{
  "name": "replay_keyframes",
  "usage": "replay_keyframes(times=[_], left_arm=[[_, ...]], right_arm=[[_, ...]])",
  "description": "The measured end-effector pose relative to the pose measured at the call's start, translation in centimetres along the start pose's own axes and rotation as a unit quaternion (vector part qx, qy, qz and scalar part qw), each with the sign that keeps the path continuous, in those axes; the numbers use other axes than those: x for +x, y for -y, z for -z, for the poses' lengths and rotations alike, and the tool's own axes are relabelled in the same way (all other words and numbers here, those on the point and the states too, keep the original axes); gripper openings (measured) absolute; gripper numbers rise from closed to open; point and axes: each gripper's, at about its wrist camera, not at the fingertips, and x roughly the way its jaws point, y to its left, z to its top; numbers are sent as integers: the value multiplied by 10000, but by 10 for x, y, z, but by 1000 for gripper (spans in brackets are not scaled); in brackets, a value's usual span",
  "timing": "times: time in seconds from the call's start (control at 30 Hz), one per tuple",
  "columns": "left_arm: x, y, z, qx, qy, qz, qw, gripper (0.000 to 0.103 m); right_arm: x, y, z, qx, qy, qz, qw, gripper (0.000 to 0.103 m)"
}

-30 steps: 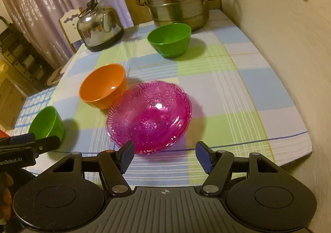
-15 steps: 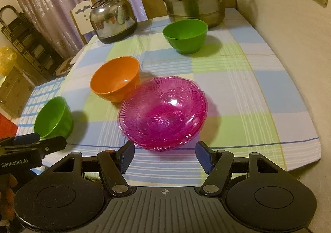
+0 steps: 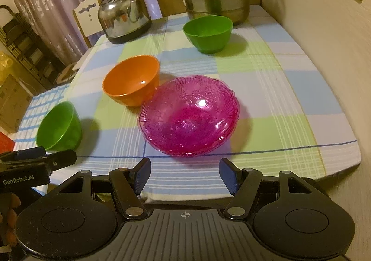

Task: Organize plates and bowls
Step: 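Move both open tools toward the large green bowl beside the orange bowl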

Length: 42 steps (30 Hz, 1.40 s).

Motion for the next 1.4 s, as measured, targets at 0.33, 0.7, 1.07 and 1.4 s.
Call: replay_keyframes(times=[0.33,0.7,1.07,1.4], left_arm=[[-2,-8,-2,-99,50,-8,9999,91],[-11,-32,-19,-277,205,68,9994,91],[-25,-104,-62,-330,333,-149,9988,91],[-2,-186,-69,-711,48,-377,9967,91]], right_arm=[[9,-10,-2,-69,-39,-78,9999,65],[12,-22,-9,-101,-11,-297,9995,65],[29,-84,-39,-560,94,-852,9947,65],[76,-144,-58,-712,-202,-1256,9893,65]])
